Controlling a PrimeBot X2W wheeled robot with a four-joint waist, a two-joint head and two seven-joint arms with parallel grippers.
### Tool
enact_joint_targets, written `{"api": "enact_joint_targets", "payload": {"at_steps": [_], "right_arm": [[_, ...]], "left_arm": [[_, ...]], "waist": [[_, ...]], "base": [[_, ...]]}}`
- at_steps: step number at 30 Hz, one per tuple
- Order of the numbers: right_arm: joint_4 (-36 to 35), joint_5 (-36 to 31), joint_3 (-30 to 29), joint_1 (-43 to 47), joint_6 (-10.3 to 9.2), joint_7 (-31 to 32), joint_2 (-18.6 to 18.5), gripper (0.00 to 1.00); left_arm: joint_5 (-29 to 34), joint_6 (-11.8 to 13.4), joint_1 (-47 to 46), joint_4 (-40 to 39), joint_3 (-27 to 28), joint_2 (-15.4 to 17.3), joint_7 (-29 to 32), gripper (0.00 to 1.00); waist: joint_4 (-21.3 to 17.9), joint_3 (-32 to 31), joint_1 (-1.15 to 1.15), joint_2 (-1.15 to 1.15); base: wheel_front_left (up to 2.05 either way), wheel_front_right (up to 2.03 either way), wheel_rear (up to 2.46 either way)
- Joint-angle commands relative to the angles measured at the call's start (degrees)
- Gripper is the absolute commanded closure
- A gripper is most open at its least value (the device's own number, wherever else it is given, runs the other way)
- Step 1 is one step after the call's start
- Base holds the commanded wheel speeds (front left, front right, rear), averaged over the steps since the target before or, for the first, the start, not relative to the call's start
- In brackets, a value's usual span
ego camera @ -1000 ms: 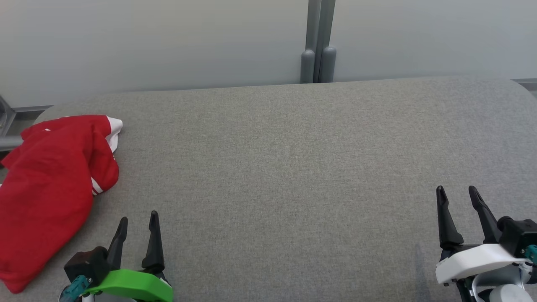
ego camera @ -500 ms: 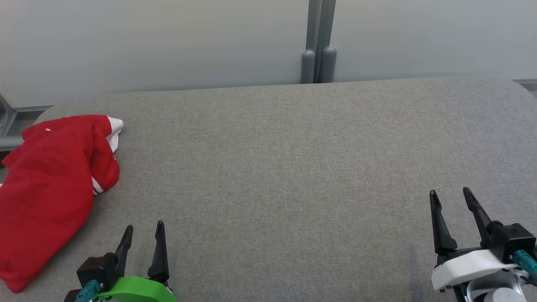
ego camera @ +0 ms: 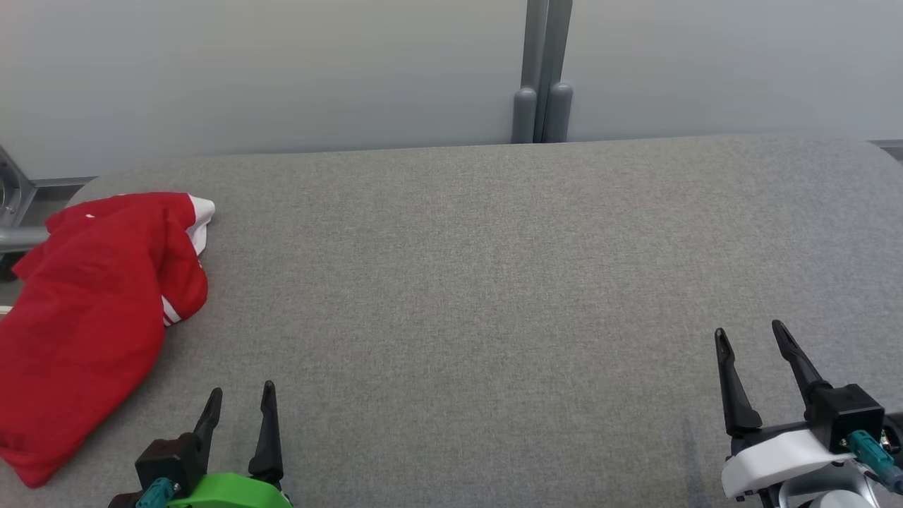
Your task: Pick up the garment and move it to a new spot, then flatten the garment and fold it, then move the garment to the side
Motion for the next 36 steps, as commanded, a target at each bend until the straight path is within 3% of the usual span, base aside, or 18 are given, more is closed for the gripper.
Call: {"api": "enact_joint_targets", "payload": {"at_steps": [1, 36], "right_arm": [[-0.03, -1.26, -0.03, 0.49, 0.02, -0.50, -0.04, 0.00], [1.64, 1.51, -0.74, 0.23, 0.02, -0.70, 0.48, 0.00]], "left_arm": [[1.03, -0.17, -0.24, 0.05, -0.09, 0.30, -0.29, 0.00], [1.12, 0.46, -0.41, 0.42, -0.19, 0.31, -0.63, 0.00]], "waist": [[0.04, -0.03, 0.00, 0.00], [0.12, 0.11, 0.00, 0.00]], "base": [[0.00, 0.00, 0.00], [0.00, 0.00, 0.00]]}}
